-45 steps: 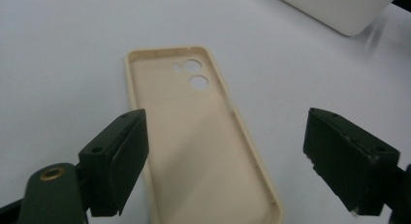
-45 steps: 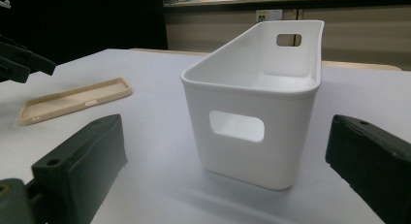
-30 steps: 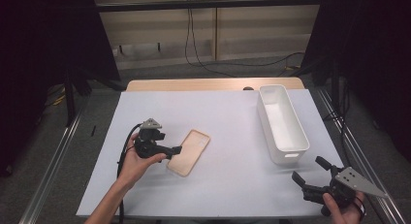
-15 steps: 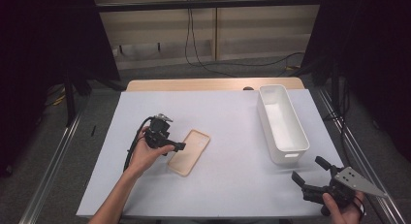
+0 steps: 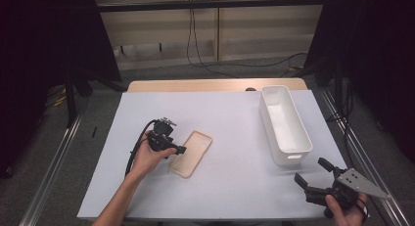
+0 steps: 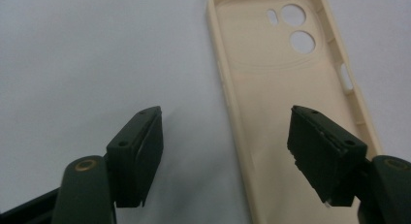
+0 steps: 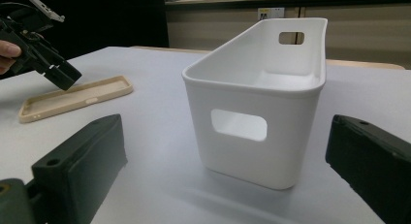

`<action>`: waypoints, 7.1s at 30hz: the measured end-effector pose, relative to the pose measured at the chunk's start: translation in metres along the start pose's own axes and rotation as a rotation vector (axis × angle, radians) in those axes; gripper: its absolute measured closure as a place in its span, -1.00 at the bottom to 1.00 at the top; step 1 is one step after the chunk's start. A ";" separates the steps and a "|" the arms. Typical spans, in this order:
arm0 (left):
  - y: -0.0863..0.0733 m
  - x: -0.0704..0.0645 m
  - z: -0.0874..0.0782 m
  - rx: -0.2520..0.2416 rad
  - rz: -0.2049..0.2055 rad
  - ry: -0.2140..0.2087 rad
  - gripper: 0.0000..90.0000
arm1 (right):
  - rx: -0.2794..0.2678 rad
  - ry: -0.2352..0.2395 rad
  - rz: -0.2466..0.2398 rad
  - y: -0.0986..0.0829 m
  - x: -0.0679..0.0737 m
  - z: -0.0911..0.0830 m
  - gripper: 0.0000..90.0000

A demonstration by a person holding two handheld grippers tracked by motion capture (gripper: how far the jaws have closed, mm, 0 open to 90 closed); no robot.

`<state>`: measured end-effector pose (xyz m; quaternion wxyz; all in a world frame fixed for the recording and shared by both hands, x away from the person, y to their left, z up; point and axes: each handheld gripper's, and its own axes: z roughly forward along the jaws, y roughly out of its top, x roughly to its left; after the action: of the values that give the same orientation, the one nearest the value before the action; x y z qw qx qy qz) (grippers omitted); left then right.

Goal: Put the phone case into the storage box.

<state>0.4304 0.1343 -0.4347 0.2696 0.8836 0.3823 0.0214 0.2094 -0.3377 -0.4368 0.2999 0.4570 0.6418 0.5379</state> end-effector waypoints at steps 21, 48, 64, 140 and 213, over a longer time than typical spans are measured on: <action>0.000 -0.011 0.003 0.044 0.066 0.027 0.31 | 0.001 0.001 -0.003 0.000 0.000 0.000 -0.99; 0.006 -0.012 0.006 0.081 -0.019 0.006 0.72 | 0.002 0.004 0.000 0.000 0.001 0.001 -0.99; 0.008 -0.012 0.006 0.081 -0.026 0.041 0.92 | 0.005 0.006 0.000 0.000 0.001 0.002 -0.99; -0.015 -0.042 -0.042 -0.650 0.043 0.172 0.95 | -0.004 0.003 0.009 0.000 0.001 0.000 -0.99; -0.027 -0.091 -0.055 -0.846 0.059 0.144 0.96 | -0.113 0.388 0.006 0.084 0.083 0.100 -0.85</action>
<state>0.3348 0.1126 -0.3859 0.5799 0.7021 0.3323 0.2457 0.2854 -0.2204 -0.3712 0.1942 0.3292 0.6551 0.6517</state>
